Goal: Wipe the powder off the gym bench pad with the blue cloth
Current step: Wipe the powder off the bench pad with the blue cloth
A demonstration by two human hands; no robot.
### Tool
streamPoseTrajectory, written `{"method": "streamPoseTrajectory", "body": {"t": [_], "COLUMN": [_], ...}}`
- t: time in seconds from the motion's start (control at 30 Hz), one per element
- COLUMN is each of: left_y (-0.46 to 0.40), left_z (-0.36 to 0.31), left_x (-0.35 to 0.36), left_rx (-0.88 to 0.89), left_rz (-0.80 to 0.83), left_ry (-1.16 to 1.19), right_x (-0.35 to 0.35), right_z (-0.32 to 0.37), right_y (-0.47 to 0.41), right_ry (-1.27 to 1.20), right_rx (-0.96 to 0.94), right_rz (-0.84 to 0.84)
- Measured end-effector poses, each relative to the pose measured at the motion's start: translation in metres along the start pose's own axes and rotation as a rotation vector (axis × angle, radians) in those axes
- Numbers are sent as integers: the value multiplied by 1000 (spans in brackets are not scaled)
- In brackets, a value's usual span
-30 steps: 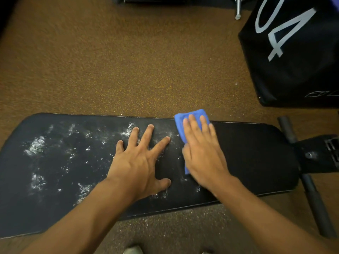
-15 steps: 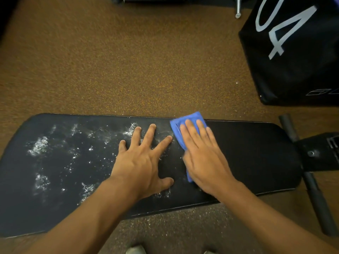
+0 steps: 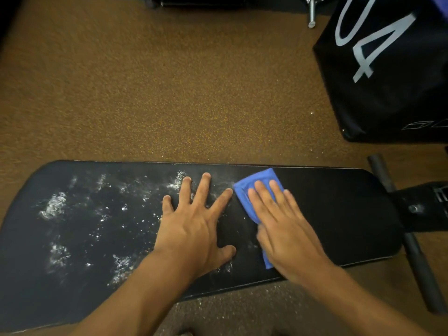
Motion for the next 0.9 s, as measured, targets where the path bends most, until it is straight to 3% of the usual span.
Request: {"method": "streamPoseTrajectory", "body": {"t": [0.2, 0.33, 0.43, 0.53, 0.63, 0.8, 0.9], "left_y": [-1, -1, 0, -1, -2, 11, 35], "left_z": [2, 1, 1, 2, 2, 11, 33], "left_x": [4, 5, 4, 3, 3, -8, -15], "left_rx": [16, 18, 22, 29, 26, 32, 21], "left_rz": [-15, -17, -15, -4, -19, -104, -141], "left_ry": [-5, -7, 8, 1, 6, 49, 33], "right_x": [4, 6, -1, -1, 3, 2, -1], "right_z": [-9, 20, -2, -37, -28, 13, -11], "right_y": [-75, -51, -15, -37, -75, -19, 10], "right_ry": [19, 16, 17, 57, 38, -4, 18], "right_rx": [255, 79, 41, 212, 315, 88, 14], "right_rz": [-82, -46, -5, -34, -80, -54, -42]}}
Point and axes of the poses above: each hand's wrist, its own y-axis away from the middle knuckle, its own x-axis out of the palm, z = x × y, the point moved 7 cm from there along -y, towards the middle knuckle, and after that the axes turned 9 degrees about -z, right-handed, at the moved point
